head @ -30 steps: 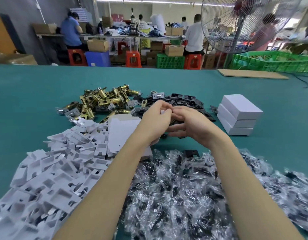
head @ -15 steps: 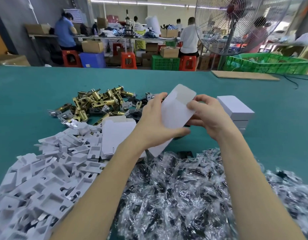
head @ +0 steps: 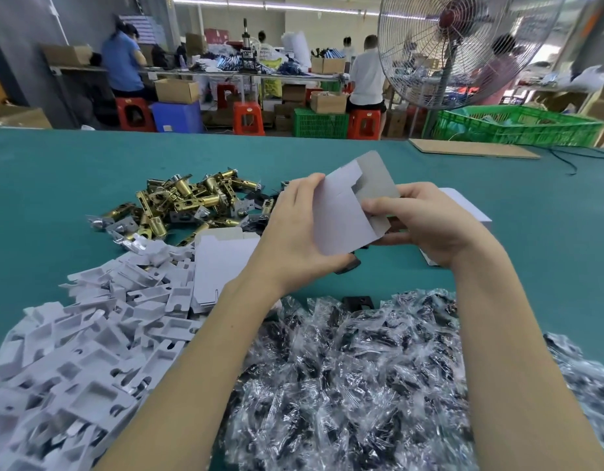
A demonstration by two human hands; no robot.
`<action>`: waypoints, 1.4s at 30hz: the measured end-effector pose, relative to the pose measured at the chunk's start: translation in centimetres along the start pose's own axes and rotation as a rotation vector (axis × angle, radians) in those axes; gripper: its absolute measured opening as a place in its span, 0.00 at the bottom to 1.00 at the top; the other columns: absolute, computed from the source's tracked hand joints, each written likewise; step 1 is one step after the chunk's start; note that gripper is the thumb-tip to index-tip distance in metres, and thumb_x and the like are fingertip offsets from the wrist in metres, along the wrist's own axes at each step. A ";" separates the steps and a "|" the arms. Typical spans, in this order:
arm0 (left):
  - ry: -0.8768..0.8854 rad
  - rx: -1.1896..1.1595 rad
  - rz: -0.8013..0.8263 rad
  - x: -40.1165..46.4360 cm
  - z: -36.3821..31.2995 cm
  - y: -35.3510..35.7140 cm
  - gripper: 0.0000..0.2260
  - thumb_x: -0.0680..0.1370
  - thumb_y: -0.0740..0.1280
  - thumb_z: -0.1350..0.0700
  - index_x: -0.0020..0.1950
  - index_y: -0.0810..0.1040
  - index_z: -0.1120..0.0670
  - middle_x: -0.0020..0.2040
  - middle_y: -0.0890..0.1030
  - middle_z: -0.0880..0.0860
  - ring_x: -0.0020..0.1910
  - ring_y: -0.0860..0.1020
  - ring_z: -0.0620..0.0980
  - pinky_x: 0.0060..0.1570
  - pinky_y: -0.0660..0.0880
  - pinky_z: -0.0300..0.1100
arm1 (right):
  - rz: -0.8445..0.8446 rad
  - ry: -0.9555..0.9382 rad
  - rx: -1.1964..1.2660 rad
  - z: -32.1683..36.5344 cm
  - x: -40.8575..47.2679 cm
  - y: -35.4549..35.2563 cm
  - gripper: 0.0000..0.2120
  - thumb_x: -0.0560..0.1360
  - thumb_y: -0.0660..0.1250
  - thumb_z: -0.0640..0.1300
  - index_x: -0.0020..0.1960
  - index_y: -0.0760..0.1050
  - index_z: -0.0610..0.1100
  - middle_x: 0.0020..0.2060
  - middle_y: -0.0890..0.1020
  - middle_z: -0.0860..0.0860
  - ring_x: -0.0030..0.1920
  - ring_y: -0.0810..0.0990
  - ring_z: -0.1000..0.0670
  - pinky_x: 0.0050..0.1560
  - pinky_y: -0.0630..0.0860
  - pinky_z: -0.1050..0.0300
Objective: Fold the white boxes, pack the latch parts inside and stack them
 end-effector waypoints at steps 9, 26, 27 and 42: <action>0.041 0.070 0.004 -0.1 -0.5 0.4 0.46 0.66 0.82 0.46 0.77 0.63 0.55 0.70 0.69 0.50 0.69 0.67 0.50 0.71 0.67 0.50 | -0.220 -0.090 -0.344 0.8 -0.3 -1.9 0.10 0.66 0.79 0.48 0.37 0.86 0.41 0.31 0.85 0.46 0.35 0.85 0.47 0.46 0.85 0.42; -0.145 -0.465 -0.101 0.0 0.6 -1.1 0.23 0.68 0.83 0.48 0.58 0.79 0.48 0.49 0.85 0.44 0.48 0.83 0.42 0.46 0.82 0.41 | 0.003 -0.216 0.013 1.8 -0.2 1.3 0.14 0.71 0.81 0.47 0.53 0.82 0.48 0.42 0.88 0.54 0.42 0.86 0.57 0.40 0.82 0.61; -0.166 -0.497 -0.019 0.1 0.8 -0.6 0.25 0.68 0.82 0.48 0.61 0.78 0.48 0.53 0.85 0.45 0.51 0.83 0.43 0.50 0.82 0.44 | -0.012 -0.227 0.040 1.8 -0.2 1.2 0.12 0.71 0.81 0.45 0.52 0.83 0.46 0.42 0.88 0.53 0.42 0.86 0.56 0.40 0.82 0.60; -0.238 -0.836 0.159 0.1 2.7 -1.2 0.11 0.82 0.67 0.62 0.63 0.80 0.51 0.58 0.86 0.46 0.59 0.83 0.44 0.55 0.80 0.38 | 0.126 -0.293 0.177 1.9 -0.5 1.0 0.14 0.79 0.68 0.33 0.62 0.79 0.46 0.49 0.88 0.51 0.49 0.87 0.52 0.44 0.82 0.60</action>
Point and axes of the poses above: each hand's wrist, its own x-axis towards the middle knuckle, its own y-axis out of the palm, z = x × y, the point moved 9 cm from there along x, towards the middle knuckle
